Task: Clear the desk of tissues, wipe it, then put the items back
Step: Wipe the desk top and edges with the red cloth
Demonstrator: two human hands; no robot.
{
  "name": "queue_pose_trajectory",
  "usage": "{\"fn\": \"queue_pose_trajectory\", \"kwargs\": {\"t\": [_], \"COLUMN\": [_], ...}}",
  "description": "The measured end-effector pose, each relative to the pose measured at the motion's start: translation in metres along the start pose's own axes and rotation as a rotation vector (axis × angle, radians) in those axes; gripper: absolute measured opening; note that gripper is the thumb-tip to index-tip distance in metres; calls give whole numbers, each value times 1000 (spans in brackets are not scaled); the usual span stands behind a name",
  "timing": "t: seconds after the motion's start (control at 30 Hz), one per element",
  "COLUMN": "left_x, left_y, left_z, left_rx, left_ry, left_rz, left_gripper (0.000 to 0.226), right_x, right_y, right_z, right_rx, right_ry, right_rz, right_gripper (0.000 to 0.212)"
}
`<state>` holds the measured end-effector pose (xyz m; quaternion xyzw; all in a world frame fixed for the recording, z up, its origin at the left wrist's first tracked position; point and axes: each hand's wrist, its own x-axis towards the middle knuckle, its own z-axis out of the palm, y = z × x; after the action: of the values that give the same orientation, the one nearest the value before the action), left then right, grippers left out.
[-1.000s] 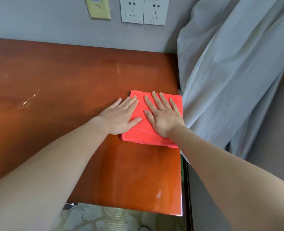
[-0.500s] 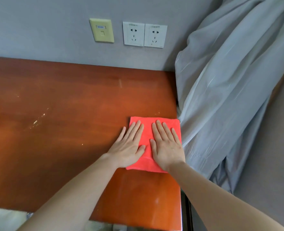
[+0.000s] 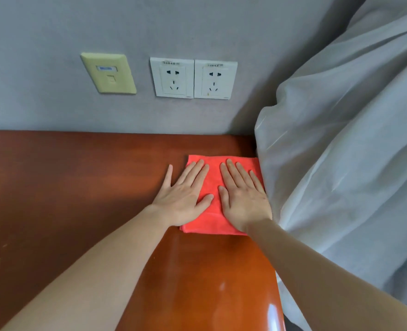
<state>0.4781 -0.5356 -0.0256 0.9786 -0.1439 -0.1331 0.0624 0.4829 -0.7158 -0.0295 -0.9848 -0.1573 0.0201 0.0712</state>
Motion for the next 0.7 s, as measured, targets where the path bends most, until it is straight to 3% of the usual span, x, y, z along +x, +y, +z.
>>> {"fn": "queue_pose_trajectory", "kwargs": {"t": [0.37, 0.5, 0.7], "left_x": [108, 119, 111], "left_y": [-28, -33, -28], "left_z": [-29, -28, -28], "left_rx": [38, 94, 60], "left_ry": [68, 142, 88], "left_rz": [11, 16, -3], "left_gripper": [72, 73, 68], "right_x": [110, 125, 115], "right_y": [29, 28, 17], "right_z": [-7, -8, -9], "right_rx": [112, 93, 69], "right_ry": [25, 28, 19], "right_rz": [58, 73, 143], "right_gripper": [56, 54, 54]}}
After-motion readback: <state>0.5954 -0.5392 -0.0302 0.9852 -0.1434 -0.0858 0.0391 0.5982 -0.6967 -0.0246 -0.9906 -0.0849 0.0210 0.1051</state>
